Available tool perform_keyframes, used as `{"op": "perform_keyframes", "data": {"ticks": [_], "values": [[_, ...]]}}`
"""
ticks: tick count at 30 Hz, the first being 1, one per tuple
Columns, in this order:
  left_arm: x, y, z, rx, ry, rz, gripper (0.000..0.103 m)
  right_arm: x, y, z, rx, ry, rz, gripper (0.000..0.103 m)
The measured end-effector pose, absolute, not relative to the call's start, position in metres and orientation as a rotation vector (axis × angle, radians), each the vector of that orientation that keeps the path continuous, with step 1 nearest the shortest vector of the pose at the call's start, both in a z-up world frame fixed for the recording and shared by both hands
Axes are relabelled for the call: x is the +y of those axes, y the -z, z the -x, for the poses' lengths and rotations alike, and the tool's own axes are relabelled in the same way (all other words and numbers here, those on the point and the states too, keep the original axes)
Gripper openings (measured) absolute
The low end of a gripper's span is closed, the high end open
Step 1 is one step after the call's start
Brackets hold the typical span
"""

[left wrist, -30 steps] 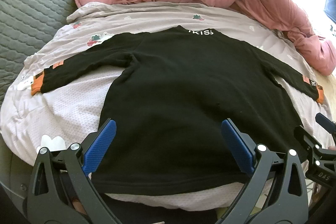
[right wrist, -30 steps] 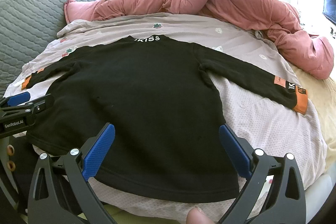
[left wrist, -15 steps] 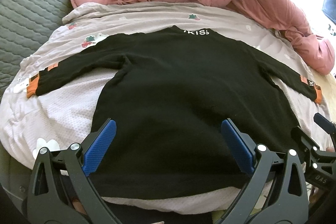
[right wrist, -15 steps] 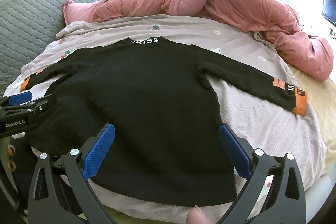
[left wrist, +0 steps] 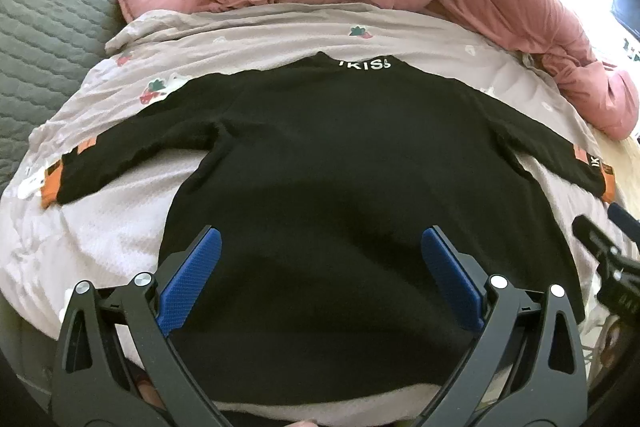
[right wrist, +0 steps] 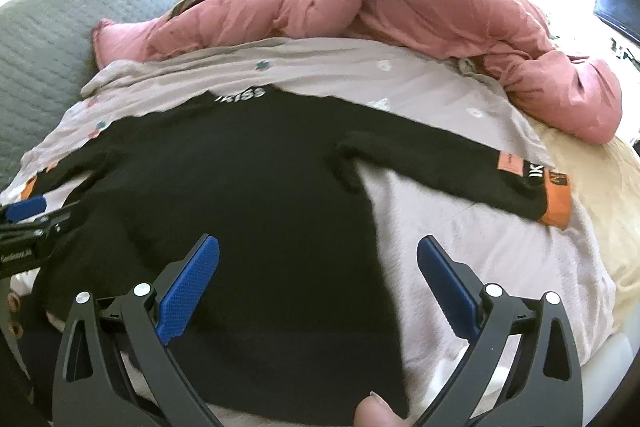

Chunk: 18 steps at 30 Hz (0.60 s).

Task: Fold small clothes
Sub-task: 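Move the right tool to the orange cuff and close on it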

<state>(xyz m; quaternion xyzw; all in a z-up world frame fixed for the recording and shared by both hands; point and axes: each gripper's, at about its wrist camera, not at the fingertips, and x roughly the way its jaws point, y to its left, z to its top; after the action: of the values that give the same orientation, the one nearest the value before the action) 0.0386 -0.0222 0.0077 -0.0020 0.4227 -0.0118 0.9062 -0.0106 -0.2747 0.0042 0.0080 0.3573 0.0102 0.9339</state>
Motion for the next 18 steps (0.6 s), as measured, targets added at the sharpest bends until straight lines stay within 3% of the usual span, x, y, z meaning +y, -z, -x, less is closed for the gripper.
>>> {"op": "perform_keyframes", "data": {"ticks": [18], "values": [[-0.041, -0.006, -0.09, 0.906, 0.063, -0.009, 0.094, -0.351, -0.002, -0.036, 0.722, 0.131, -0.131, 0.099]]}}
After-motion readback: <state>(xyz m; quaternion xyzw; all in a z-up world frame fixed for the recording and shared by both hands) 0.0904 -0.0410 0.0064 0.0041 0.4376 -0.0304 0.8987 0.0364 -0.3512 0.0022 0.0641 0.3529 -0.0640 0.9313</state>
